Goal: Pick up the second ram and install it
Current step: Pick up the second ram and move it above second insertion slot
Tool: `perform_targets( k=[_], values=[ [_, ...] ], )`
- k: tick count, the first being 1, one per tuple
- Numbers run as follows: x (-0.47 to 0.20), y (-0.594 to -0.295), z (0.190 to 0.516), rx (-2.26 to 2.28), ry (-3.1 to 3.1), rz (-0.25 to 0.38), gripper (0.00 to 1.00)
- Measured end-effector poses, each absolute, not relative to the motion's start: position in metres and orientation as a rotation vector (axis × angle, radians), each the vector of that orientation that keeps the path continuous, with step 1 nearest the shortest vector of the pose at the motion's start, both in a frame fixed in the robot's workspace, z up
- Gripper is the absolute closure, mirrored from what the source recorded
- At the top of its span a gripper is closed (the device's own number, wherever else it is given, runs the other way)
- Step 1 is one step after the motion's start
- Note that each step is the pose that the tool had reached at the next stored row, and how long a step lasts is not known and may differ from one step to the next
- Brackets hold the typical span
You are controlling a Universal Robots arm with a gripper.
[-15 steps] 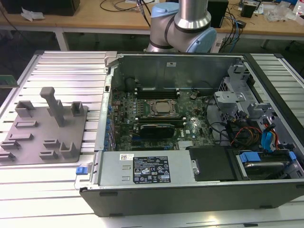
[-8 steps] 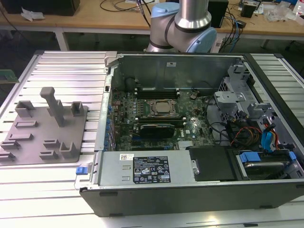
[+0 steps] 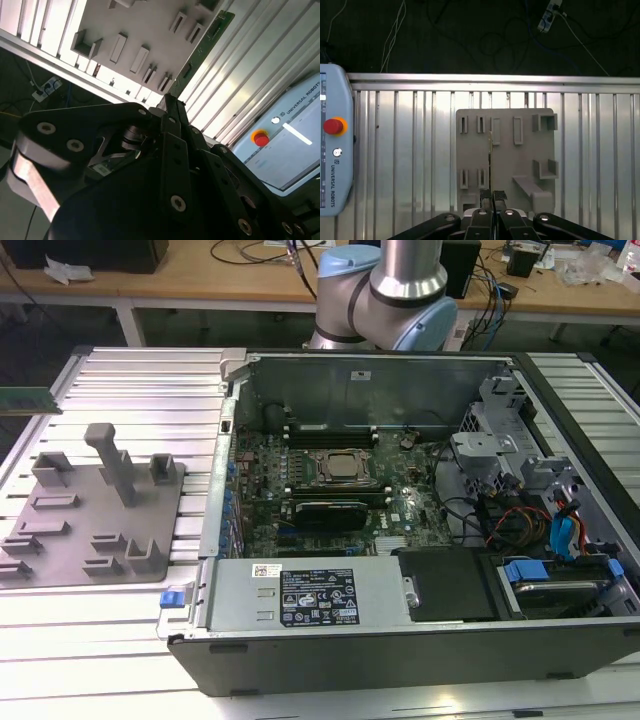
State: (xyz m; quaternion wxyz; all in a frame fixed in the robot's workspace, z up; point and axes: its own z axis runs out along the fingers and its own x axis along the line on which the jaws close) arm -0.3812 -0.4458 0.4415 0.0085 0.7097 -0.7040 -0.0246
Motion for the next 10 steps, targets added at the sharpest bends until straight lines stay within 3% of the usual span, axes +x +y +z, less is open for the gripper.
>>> perform_targets(
  k=[10],
  values=[
    [-0.351, -0.446, 0.442, 2.218, -2.2, -0.077, 0.91]
  ],
)
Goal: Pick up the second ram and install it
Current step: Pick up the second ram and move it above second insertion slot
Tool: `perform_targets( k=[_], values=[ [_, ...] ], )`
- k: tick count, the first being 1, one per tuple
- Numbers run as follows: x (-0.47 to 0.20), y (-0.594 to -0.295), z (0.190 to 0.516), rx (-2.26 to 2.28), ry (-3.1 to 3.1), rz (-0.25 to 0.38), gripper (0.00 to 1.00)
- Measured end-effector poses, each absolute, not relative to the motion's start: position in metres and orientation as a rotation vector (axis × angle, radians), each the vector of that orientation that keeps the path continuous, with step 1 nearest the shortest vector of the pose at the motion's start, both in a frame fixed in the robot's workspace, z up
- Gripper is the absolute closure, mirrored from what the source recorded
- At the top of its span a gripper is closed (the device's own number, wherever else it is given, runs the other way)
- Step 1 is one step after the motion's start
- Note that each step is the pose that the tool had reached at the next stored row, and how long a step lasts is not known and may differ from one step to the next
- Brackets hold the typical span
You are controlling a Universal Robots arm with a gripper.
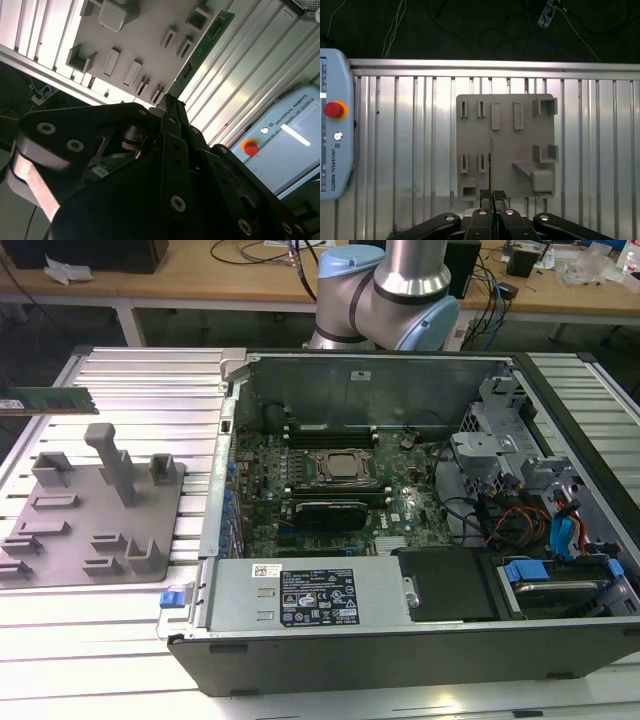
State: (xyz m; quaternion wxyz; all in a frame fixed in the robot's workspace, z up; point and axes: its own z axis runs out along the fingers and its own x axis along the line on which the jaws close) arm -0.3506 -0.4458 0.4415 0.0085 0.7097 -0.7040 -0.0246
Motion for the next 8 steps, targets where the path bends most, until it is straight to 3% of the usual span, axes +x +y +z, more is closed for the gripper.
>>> perform_targets(
  k=[8],
  values=[
    [-0.325, -0.446, 0.442, 2.218, -2.2, -0.077, 0.91]
  ],
)
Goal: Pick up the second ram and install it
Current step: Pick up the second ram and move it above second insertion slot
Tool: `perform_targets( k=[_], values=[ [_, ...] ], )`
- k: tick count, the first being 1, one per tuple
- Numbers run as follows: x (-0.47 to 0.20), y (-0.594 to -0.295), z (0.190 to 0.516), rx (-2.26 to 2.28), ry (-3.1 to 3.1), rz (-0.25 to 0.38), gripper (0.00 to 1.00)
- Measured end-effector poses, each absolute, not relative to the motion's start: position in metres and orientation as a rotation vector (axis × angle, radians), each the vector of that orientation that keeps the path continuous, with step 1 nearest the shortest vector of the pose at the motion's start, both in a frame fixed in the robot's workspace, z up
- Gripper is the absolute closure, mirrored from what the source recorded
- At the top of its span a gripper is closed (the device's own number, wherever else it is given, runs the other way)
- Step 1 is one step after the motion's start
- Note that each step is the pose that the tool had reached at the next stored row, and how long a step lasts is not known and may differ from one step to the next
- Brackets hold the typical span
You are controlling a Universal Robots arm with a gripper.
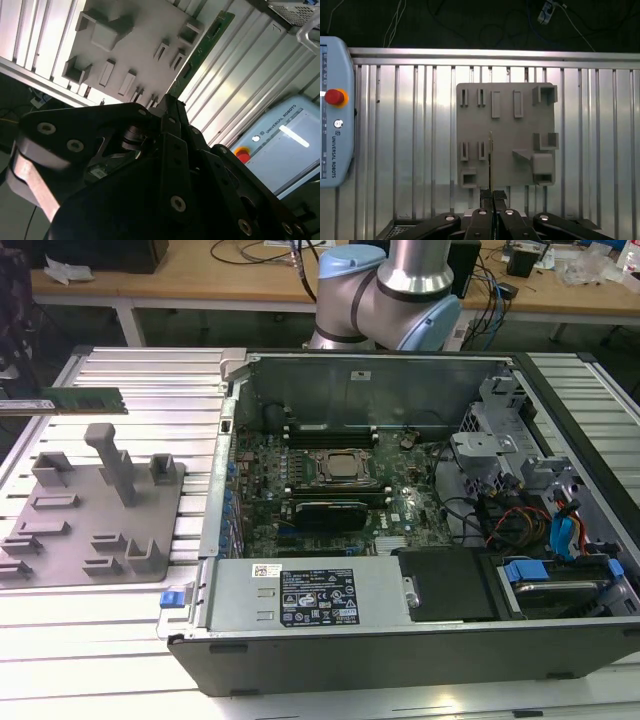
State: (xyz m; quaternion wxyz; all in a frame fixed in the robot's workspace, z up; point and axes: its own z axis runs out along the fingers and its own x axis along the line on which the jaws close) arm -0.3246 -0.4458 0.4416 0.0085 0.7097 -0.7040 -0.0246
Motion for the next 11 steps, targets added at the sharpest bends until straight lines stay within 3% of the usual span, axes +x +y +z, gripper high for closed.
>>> perform_targets(
  k=[11],
  values=[
    [-0.28, -0.446, 0.442, 2.218, -2.2, -0.077, 0.91]
  ],
)
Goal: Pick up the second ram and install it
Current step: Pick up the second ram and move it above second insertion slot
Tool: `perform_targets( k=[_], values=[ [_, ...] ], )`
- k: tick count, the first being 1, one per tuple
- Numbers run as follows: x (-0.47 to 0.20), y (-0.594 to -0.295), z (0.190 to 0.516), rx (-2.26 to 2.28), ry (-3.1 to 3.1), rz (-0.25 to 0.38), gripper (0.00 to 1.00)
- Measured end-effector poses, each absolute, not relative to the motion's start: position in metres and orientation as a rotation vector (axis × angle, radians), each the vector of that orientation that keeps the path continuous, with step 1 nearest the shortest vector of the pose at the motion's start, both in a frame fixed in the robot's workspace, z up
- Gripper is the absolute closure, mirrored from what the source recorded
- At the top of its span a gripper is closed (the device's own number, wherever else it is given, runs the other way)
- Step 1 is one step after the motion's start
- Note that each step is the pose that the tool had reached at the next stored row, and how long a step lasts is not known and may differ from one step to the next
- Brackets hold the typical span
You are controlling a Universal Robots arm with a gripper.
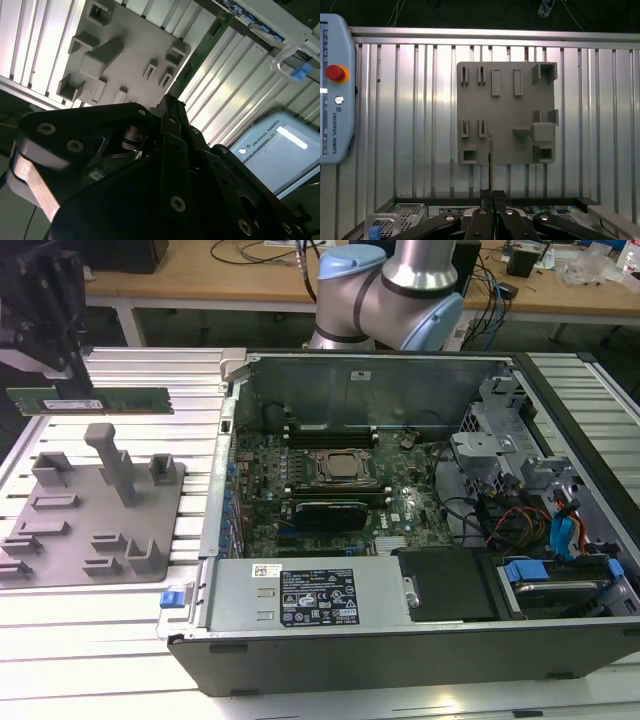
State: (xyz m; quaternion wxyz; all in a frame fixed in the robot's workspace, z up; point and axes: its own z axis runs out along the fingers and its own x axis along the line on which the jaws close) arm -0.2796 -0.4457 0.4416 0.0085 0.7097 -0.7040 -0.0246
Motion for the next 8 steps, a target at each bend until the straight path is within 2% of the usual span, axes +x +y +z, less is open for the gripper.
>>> perform_targets(
  k=[8],
  values=[
    [-0.245, -0.446, 0.442, 2.218, -2.2, -0.077, 0.91]
  ],
)
